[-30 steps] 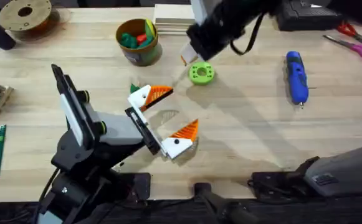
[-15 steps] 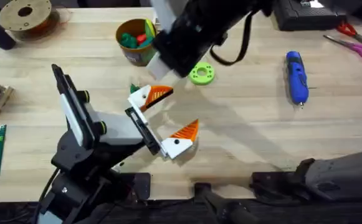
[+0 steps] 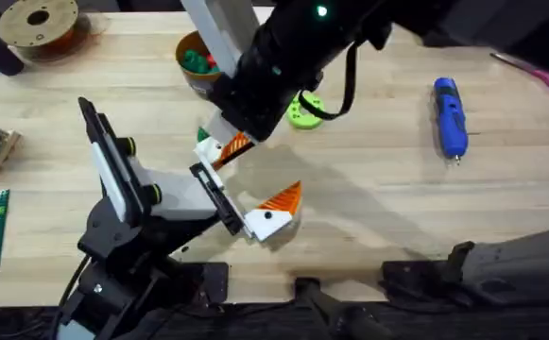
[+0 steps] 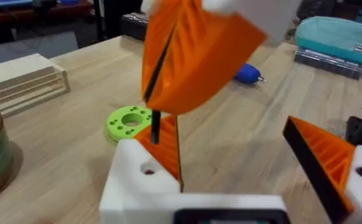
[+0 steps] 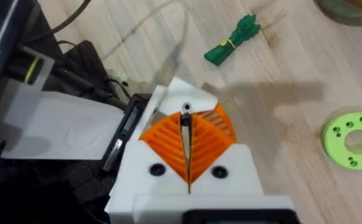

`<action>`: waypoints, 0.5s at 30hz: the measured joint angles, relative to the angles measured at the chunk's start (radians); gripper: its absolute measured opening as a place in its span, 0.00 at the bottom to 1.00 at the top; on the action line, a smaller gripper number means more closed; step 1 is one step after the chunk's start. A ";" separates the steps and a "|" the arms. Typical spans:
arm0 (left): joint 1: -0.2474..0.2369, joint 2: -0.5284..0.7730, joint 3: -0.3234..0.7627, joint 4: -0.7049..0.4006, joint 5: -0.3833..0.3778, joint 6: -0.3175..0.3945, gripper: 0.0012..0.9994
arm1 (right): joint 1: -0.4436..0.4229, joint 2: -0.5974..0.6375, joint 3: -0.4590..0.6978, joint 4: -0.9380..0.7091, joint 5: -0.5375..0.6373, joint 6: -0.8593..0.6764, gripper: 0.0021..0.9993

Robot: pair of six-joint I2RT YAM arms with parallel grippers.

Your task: Pick up the gripper from the table and insert it into the empty holder that is missing its gripper. Then pick up a screw, insert it into the mounting hole, and use the screwdriver to tighten it. Finally, clean up the table by picking up the vegetable and placing it into the bucket.

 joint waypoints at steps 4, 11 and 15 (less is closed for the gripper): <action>0.000 0.000 0.000 0.000 0.000 0.000 0.99 | 0.000 0.007 0.000 0.000 0.000 0.000 0.01; 0.000 0.000 0.000 0.000 0.000 0.000 0.99 | 0.000 0.007 0.000 0.004 0.000 0.000 0.01; 0.000 0.000 0.000 0.000 0.000 0.000 0.99 | 0.000 0.009 0.000 0.004 0.000 0.000 0.01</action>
